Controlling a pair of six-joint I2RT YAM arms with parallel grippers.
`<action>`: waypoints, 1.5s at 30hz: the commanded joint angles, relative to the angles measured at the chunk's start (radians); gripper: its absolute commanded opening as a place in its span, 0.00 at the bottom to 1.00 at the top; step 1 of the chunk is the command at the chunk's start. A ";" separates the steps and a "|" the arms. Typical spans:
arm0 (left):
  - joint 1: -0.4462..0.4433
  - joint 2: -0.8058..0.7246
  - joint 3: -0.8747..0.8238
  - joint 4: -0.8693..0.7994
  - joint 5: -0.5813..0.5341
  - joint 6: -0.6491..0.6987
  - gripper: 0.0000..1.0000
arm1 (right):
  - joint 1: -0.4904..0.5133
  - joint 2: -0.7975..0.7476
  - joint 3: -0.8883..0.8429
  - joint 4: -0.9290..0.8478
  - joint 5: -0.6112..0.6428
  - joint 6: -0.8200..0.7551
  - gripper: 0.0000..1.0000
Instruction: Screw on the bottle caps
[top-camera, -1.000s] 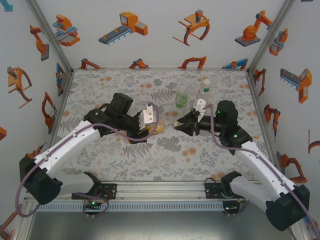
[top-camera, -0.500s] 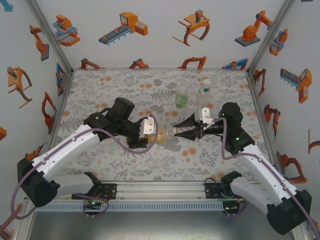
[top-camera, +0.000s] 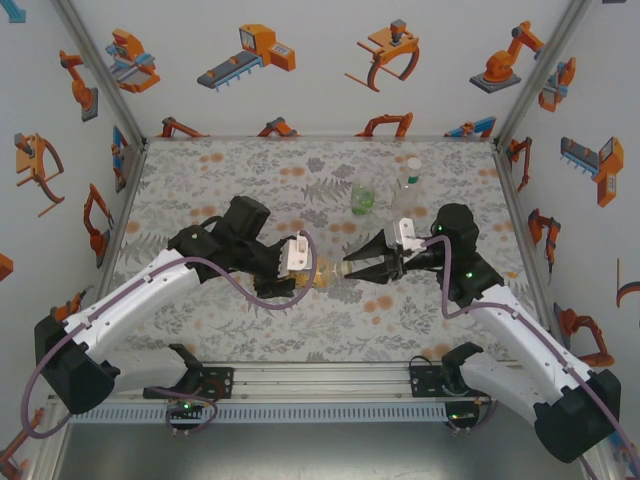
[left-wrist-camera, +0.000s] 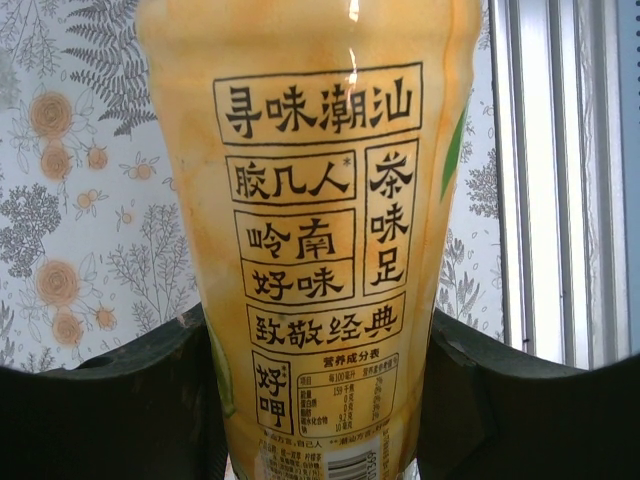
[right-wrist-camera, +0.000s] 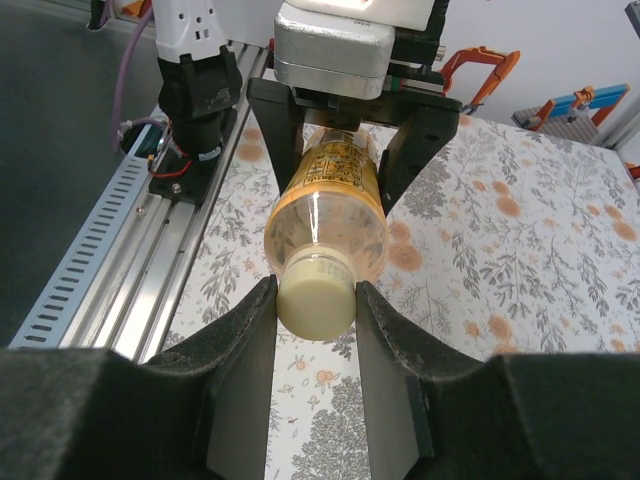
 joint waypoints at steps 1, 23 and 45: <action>-0.007 -0.021 -0.005 -0.006 0.033 0.025 0.01 | 0.013 0.006 -0.008 0.039 0.007 -0.022 0.06; -0.008 -0.037 -0.004 -0.007 0.041 0.035 0.00 | 0.022 0.011 -0.020 0.009 0.026 -0.071 0.04; -0.009 -0.032 -0.002 -0.006 0.043 0.027 0.00 | 0.054 0.011 -0.012 0.011 -0.015 -0.071 0.01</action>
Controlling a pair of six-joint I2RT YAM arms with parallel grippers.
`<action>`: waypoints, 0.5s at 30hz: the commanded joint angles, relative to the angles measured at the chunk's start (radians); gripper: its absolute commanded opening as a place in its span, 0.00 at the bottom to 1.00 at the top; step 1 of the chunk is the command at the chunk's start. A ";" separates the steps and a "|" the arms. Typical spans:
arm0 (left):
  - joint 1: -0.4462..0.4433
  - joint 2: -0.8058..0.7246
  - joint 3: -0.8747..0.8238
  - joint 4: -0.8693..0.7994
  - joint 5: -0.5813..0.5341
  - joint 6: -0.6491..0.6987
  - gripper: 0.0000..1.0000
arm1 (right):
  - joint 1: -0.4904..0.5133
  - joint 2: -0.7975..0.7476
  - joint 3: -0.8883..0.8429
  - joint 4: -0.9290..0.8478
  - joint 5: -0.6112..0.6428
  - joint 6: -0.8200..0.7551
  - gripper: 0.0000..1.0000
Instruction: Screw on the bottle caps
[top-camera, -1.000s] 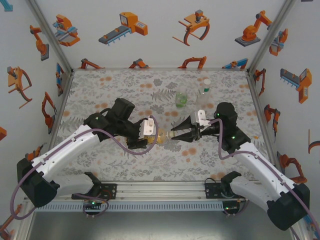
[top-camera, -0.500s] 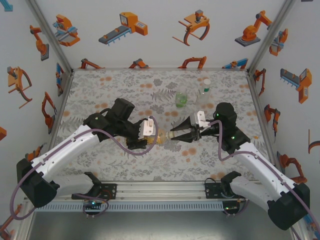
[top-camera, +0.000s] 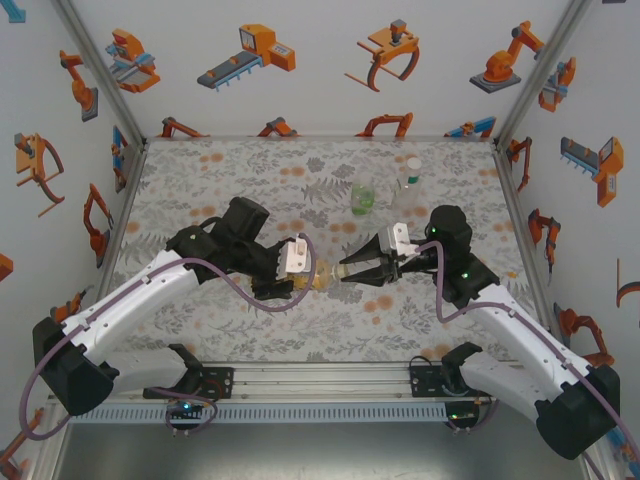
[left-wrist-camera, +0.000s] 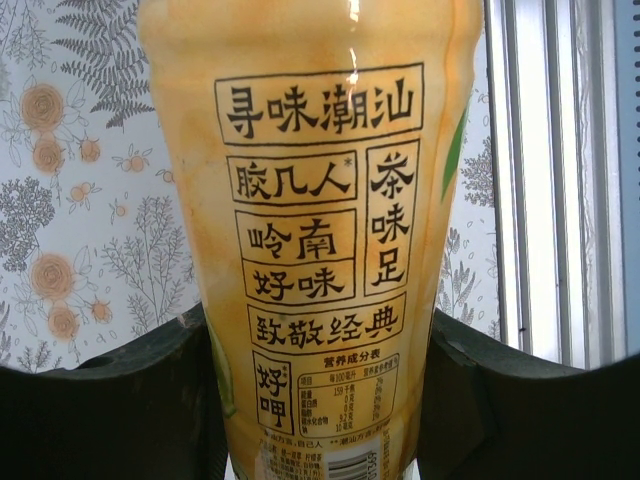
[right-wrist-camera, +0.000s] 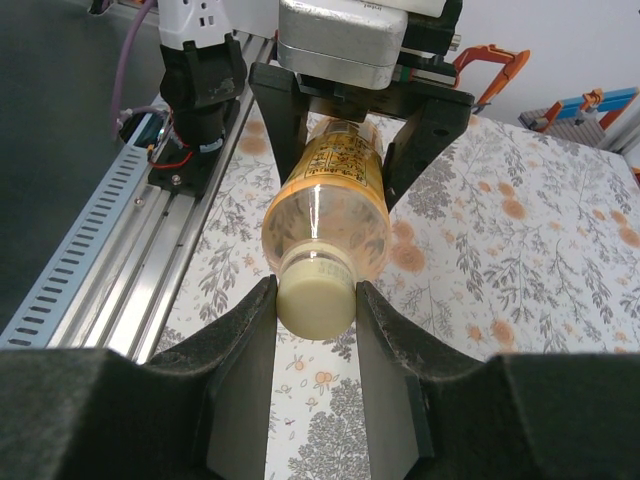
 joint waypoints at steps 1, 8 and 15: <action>-0.009 -0.023 0.000 0.019 0.051 0.012 0.00 | 0.018 -0.002 -0.003 0.017 -0.038 -0.021 0.01; -0.008 -0.022 0.003 0.019 0.053 0.002 0.00 | 0.026 -0.001 -0.007 0.026 -0.048 -0.022 0.00; -0.009 -0.014 0.016 0.019 0.054 -0.025 0.00 | 0.028 -0.013 -0.016 0.024 -0.039 -0.024 0.00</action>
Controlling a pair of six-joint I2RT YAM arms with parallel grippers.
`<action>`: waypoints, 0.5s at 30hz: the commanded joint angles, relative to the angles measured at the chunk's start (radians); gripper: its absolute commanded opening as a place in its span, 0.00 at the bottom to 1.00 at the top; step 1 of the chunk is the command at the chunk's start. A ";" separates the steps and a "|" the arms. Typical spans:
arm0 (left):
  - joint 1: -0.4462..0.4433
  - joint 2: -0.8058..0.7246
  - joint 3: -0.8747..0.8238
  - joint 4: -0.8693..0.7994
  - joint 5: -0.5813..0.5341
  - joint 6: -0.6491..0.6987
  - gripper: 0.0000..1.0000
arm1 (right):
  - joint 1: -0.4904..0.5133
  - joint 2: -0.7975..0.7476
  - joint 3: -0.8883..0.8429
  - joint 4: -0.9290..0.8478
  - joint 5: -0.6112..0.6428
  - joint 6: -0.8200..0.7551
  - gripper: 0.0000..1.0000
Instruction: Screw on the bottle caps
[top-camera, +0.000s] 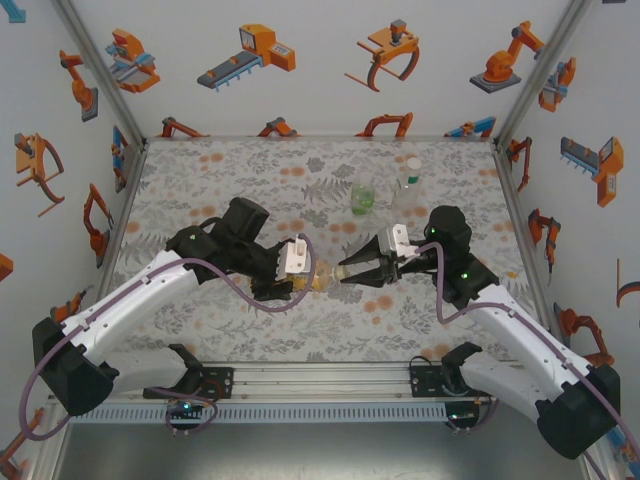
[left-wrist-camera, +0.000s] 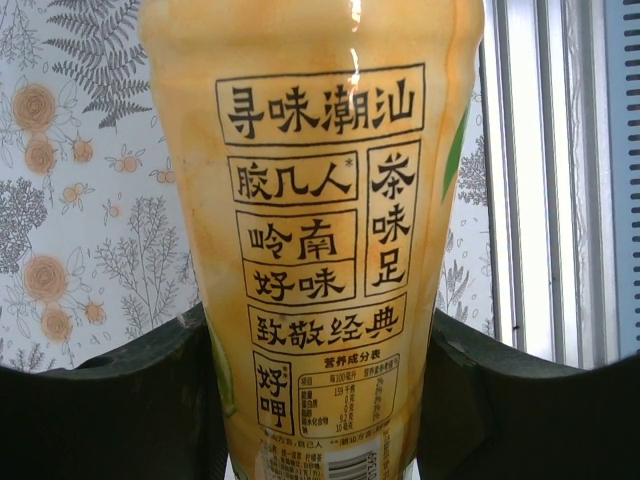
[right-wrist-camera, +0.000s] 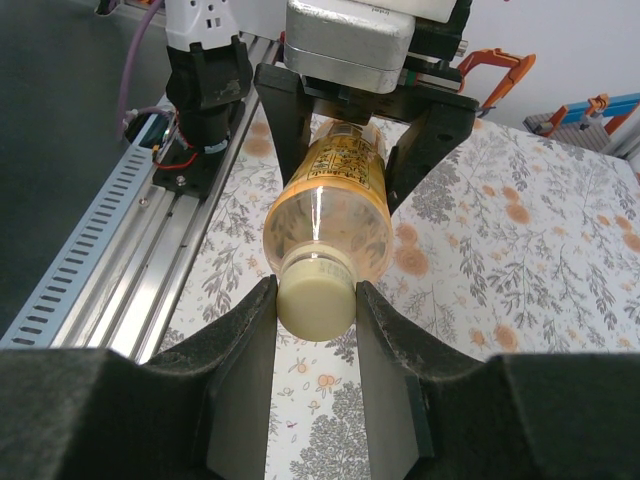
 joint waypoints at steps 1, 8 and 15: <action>-0.009 -0.011 0.017 0.030 0.043 -0.029 0.00 | 0.019 -0.016 -0.018 0.023 -0.032 -0.024 0.00; -0.007 -0.033 0.006 0.062 0.052 -0.049 0.00 | 0.020 -0.038 -0.031 0.023 -0.011 -0.033 0.00; -0.005 -0.028 0.007 0.069 0.071 -0.061 0.00 | 0.025 -0.041 -0.034 0.015 0.004 -0.060 0.00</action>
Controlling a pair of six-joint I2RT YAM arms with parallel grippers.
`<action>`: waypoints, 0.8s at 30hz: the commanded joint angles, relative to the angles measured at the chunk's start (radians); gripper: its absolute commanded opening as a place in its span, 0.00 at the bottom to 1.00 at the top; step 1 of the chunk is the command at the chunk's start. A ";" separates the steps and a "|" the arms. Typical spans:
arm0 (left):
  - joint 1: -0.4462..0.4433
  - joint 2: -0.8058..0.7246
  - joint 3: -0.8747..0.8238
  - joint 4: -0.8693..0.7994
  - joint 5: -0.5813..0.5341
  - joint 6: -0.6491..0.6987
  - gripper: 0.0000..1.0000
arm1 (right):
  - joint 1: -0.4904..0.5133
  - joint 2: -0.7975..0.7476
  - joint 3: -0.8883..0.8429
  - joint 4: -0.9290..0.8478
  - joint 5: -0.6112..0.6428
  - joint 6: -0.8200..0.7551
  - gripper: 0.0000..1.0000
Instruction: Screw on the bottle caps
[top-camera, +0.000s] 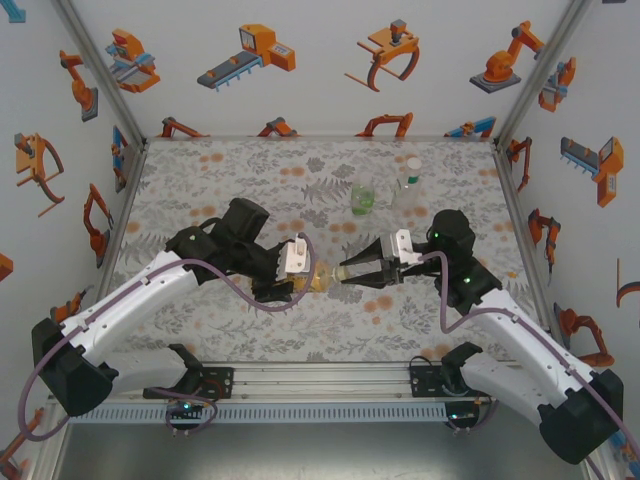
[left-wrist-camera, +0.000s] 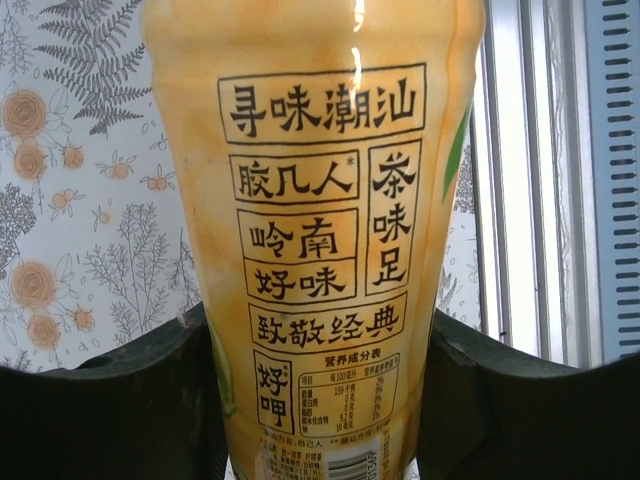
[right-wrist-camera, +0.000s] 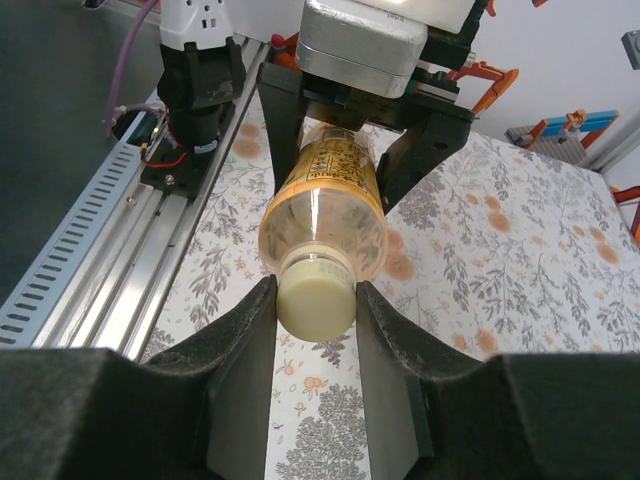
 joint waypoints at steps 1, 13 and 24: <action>-0.002 -0.026 0.006 0.065 0.055 -0.030 0.00 | 0.020 -0.004 -0.018 0.003 -0.012 -0.029 0.00; -0.001 -0.065 -0.019 0.103 -0.006 -0.013 0.00 | 0.023 0.058 -0.005 0.123 0.085 0.419 0.00; -0.001 -0.084 -0.041 0.167 -0.111 -0.049 0.00 | 0.025 0.064 -0.064 0.154 0.454 1.215 0.00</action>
